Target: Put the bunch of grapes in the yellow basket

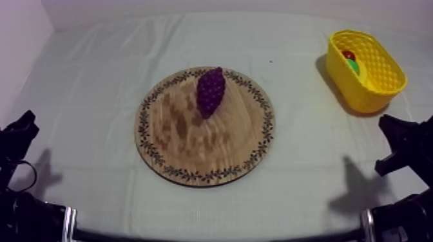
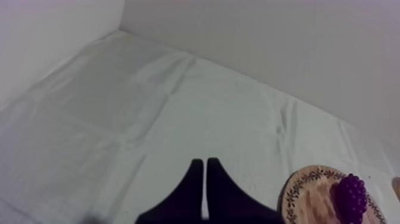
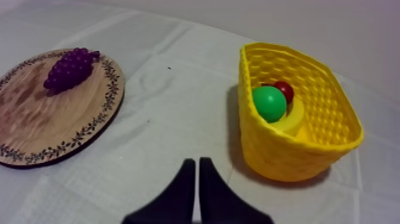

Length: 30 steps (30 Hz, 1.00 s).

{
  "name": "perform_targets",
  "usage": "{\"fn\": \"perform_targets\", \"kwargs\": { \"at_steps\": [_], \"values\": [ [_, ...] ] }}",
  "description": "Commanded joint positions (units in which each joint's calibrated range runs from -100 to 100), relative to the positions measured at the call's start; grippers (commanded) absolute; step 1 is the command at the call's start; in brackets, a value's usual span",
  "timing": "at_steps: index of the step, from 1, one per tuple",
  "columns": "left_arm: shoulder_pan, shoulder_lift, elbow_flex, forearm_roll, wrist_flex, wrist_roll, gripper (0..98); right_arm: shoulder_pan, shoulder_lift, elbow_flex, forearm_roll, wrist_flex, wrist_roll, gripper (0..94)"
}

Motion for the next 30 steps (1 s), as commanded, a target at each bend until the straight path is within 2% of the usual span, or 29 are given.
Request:
{"fn": "perform_targets", "kwargs": {
  "at_steps": [1, 13, 21, 25, 30],
  "values": [
    [0.02, 0.01, -0.04, -0.02, -0.01, 0.0, 0.0, 0.01, 0.0, 0.0, 0.0, 0.01, 0.0, 0.3],
    [0.02, 0.01, -0.04, -0.02, -0.01, 0.0, 0.0, -1.26, 0.0, 0.0, -0.03, 0.07, 0.07, 0.3],
    [0.02, 0.01, -0.04, -0.02, -0.01, 0.0, 0.0, -9.1, 0.06, 0.0, -0.04, 0.09, 1.8, 0.6],
    [0.02, 0.01, -0.04, -0.02, -0.01, 0.0, 0.0, -10.73, 1.48, -0.4, 0.14, 0.72, 0.92, 0.7],
    [0.02, 0.01, -0.04, -0.02, -0.01, 0.0, 0.0, -12.14, 12.22, -4.39, 2.85, -1.6, -3.08, 0.6]
  ]
}}
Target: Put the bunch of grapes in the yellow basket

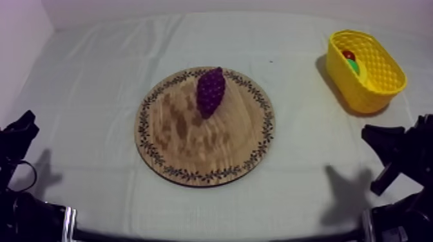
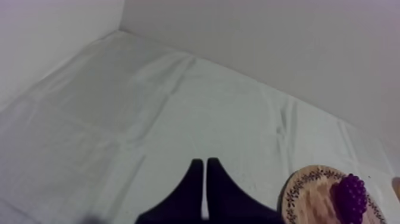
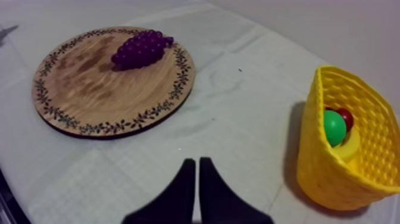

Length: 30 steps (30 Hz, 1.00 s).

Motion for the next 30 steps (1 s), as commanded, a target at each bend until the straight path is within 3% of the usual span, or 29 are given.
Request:
{"fn": "perform_targets", "kwargs": {
  "at_steps": [1, 6, 19, 30],
  "values": [
    [0.02, 0.01, -0.04, -0.02, -0.01, 0.0, 0.0, -0.17, 8.33, -3.66, 0.81, -1.77, -2.38, 0.6],
    [0.02, 0.01, -0.04, -0.02, -0.01, 0.0, 0.0, -0.68, 23.26, -17.47, 0.48, 0.51, -4.58, 0.4],
    [0.02, 0.01, -0.04, -0.02, -0.01, 0.0, 0.0, -2.21, 59.81, -62.29, 0.47, 27.15, -10.7, 0.3],
    [0.02, 0.01, -0.04, -0.02, -0.01, 0.0, 0.0, -6.89, 81.68, -86.27, 1.72, 42.95, -16.31, 0.3]
  ]
}}
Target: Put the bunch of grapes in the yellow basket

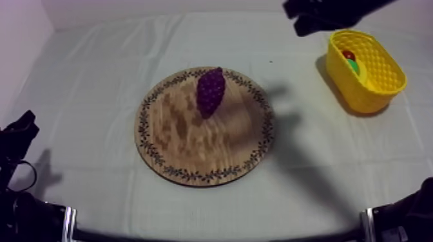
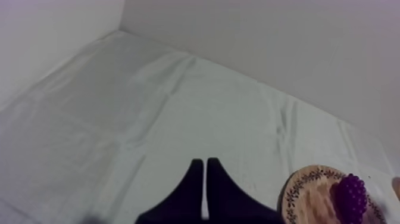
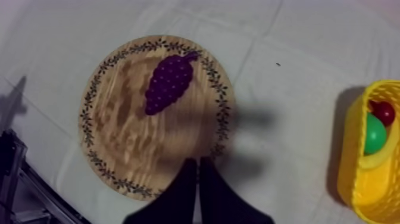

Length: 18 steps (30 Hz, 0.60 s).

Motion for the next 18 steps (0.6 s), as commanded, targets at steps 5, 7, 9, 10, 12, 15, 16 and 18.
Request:
{"fn": "perform_targets", "kwargs": {
  "at_steps": [5, 7, 9, 10, 12, 15, 16, 18],
  "values": [
    [0.02, 0.01, -0.04, -0.02, -0.01, 0.0, 0.0, -4.23, 15.19, -13.73, 1.92, 7.07, -4.42, 0.3],
    [0.02, 0.01, -0.04, -0.02, -0.01, 0.0, 0.0, -5.05, 18.79, -16.41, 2.12, 8.3, -5.54, 0.3],
    [0.02, 0.01, -0.04, -0.02, -0.01, 0.0, 0.0, -5.39, 22.15, -19.38, 1.85, 9.36, -6.36, 0.3],
    [0.02, 0.01, -0.04, -0.02, -0.01, 0.0, 0.0, -5.42, 23.77, -21.02, 1.64, 9.83, -6.61, 0.3],
    [0.02, 0.01, -0.04, -0.02, -0.01, 0.0, 0.0, -5.27, 26.88, -24.65, 1.22, 10.79, -6.89, 0.3],
    [0.02, 0.01, -0.04, -0.02, -0.01, 0.0, 0.0, -4.77, 30.83, -30.37, 0.86, 12.07, -7.3, 0.3],
    [0.02, 0.01, -0.04, -0.02, -0.01, 0.0, 0.0, -4.62, 31.96, -32.15, 0.82, 12.62, -7.47, 0.3],
    [0.02, 0.01, -0.04, -0.02, -0.01, 0.0, 0.0, -4.36, 33.85, -35.25, 0.82, 13.67, -7.66, 0.3]
  ]
}}
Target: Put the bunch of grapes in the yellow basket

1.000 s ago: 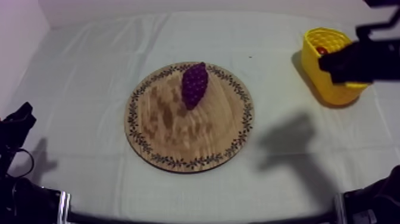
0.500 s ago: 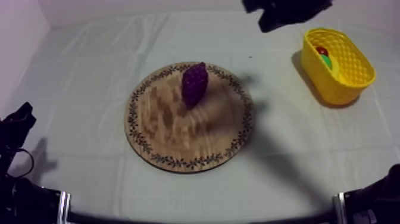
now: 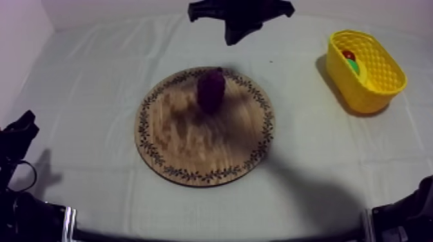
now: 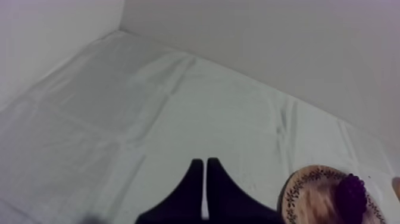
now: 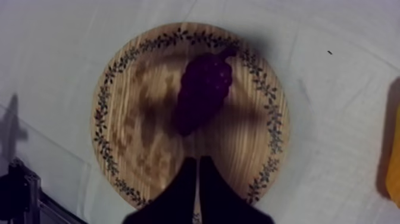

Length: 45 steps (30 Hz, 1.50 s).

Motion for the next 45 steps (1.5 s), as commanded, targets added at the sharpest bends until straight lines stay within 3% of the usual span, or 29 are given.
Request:
{"fn": "perform_targets", "kwargs": {
  "at_steps": [1, 5, 14, 26, 33, 45],
  "values": [
    [0.02, 0.01, -0.04, -0.02, -0.01, 0.0, 0.0, 0.16, 2.96, -5.36, 0.08, 0.91, -0.15, 0.3],
    [0.02, 0.01, -0.04, -0.02, -0.01, 0.0, 0.0, 0.03, 4.89, -7.74, 0.09, 1.83, 0.77, 5.3],
    [0.02, 0.01, -0.04, -0.02, -0.01, 0.0, 0.0, -0.1, 6.3, -8.13, -2.0, 3.67, 2.43, 37.4],
    [0.02, 0.01, -0.04, -0.02, -0.01, 0.0, 0.0, 0.71, 8.01, -8.75, -1.9, 3.96, -0.78, 68.9],
    [0.02, 0.01, -0.04, -0.02, -0.01, 0.0, 0.0, 1.27, 13.2, -8.98, -2.13, 4.0, -2.28, 76.4],
    [0.02, 0.01, -0.04, -0.02, -0.01, 0.0, 0.0, 1.52, 26.44, -14.52, -2.9, 2.63, -3.68, 77.4]
  ]
}}
